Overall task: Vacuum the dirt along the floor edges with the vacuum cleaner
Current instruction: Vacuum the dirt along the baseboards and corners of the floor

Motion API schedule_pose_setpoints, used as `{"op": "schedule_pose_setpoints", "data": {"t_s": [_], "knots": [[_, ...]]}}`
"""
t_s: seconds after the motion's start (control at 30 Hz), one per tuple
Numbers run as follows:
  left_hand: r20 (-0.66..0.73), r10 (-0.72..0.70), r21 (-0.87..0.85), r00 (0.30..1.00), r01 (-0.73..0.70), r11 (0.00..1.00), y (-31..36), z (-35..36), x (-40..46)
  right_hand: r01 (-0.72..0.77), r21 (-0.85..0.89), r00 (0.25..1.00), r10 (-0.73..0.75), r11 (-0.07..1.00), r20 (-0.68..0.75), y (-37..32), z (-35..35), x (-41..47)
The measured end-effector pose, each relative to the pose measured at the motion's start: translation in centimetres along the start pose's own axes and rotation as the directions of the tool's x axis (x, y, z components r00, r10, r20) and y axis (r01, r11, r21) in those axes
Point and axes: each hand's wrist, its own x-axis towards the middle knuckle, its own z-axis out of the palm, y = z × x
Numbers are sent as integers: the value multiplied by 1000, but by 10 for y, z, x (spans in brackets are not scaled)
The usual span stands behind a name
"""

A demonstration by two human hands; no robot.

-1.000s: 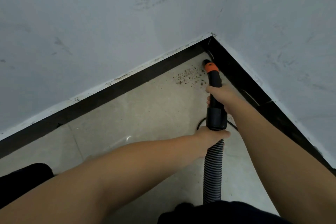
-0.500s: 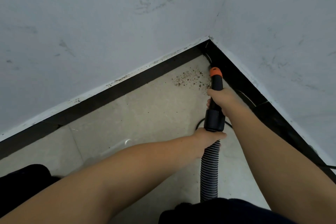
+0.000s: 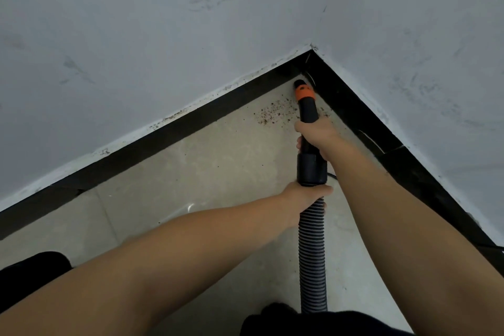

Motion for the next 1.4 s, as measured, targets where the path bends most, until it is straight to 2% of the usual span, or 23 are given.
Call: {"op": "schedule_pose_setpoints", "data": {"t_s": [0.3, 0.47, 0.67, 0.73, 0.87, 1.07, 1.2, 1.4], "knots": [[63, -74, 65, 995, 70, 995, -36, 27, -31, -60, -28, 997, 62, 998, 53, 29, -30, -39], [-33, -17, 73, 999, 20, 997, -62, 23, -43, -52, -73, 985, 64, 996, 158, 33, -15, -58], [-105, 17, -2, 994, -18, 1000, -81, 19, -53, -31, -128, 951, 69, 991, 301, 30, 3, -74], [-116, 22, 6, 993, -21, 1000, -81, 15, -52, -31, -117, 954, 65, 993, 293, 30, 8, -75], [-97, 19, 48, 995, -14, 999, -65, 2, -45, -35, -50, 984, 43, 998, 172, 30, 9, -63], [-46, -4, 0, 999, 4, 1000, -35, 3, -33, -41, -1, 997, 41, 999, 65, 17, -1, -37], [-47, 9, -35, 999, -11, 999, -28, 5, -31, -42, -28, 995, 44, 999, 89, 9, -2, -30], [-71, 4, -53, 997, -8, 999, -44, 11, -39, -41, -115, 975, 64, 993, 211, 7, 7, -45]]}}
